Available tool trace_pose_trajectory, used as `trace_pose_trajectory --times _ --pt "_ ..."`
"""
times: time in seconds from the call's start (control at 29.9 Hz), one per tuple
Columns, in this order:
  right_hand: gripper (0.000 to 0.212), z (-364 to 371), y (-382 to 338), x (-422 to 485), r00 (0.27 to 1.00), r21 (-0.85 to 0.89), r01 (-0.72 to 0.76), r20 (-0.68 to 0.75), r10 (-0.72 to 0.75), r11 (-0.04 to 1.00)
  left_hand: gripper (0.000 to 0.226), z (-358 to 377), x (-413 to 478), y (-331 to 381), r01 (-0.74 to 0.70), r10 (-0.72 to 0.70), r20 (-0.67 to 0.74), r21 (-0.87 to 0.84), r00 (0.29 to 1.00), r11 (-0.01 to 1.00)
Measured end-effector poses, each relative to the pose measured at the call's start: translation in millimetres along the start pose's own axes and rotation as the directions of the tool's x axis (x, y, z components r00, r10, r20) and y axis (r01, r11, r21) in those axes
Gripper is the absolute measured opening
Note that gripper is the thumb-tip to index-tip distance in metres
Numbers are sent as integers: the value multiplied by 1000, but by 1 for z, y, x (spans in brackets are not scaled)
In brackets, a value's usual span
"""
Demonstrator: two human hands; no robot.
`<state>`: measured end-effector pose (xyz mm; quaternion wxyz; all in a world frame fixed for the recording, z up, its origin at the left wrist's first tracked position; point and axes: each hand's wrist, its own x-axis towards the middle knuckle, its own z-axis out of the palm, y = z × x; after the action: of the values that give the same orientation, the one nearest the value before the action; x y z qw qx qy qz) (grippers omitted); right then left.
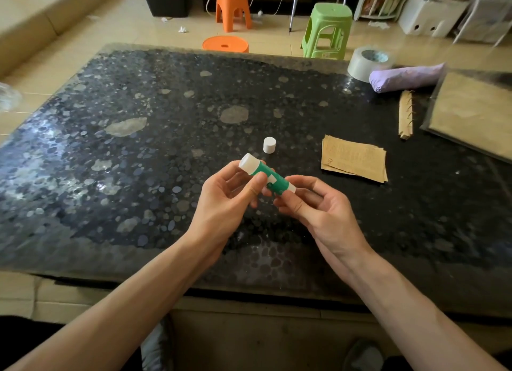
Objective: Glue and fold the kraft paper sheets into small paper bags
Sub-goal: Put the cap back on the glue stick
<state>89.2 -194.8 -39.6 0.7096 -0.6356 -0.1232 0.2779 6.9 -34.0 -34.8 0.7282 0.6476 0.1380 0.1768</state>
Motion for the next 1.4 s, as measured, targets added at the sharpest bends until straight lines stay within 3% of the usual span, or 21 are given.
trace_pose_trajectory --times 0.2,0.3,0.47,0.57,0.73,0.87,0.94,0.97,1.04,1.1,1.17,1.27,1.4 --pt "43 0 -6 13 999 26 -21 -26 22 999 25 1 1 3 65 -65 -45 -13 997 998" --pt "38 2 -6 29 998 -18 21 -65 -22 1000 32 0 4 2 180 -189 -43 -162 981 970" --pt "34 5 12 66 978 -288 112 -140 -158 951 32 -5 4 2 310 -333 -14 -334 943 890" --pt "40 10 22 86 959 -486 154 -136 -248 860 30 -8 3 0 338 -365 -21 -335 931 880" --pt "53 25 21 120 921 -746 265 9 -389 611 28 -6 5 -1 353 -371 -1 -311 928 882" --pt "29 31 12 137 912 -880 258 85 -402 398 31 -10 6 0 359 -366 25 -267 930 895" --pt "21 29 7 133 923 -899 257 119 -367 355 30 -11 6 -1 354 -354 41 -230 934 907" --pt "21 25 5 128 935 -890 254 125 -333 378 29 -12 5 -1 348 -345 49 -201 937 916" --pt "27 12 2 113 969 -799 199 73 -237 567 29 -12 4 -2 309 -305 56 -91 951 947" --pt "30 -1 -2 94 990 -600 74 -50 -129 796 29 -12 4 -3 253 -254 61 28 965 967" --pt "27 -10 -8 71 988 -376 -42 -152 -17 926 26 -10 5 -6 206 -213 64 103 975 973" --pt "26 -19 -22 40 982 -46 -147 -123 140 988 24 -7 8 -11 184 -192 24 183 981 966" --pt "27 -25 -26 12 992 -140 -84 -102 70 987 19 -3 8 -16 117 -141 55 317 988 941"
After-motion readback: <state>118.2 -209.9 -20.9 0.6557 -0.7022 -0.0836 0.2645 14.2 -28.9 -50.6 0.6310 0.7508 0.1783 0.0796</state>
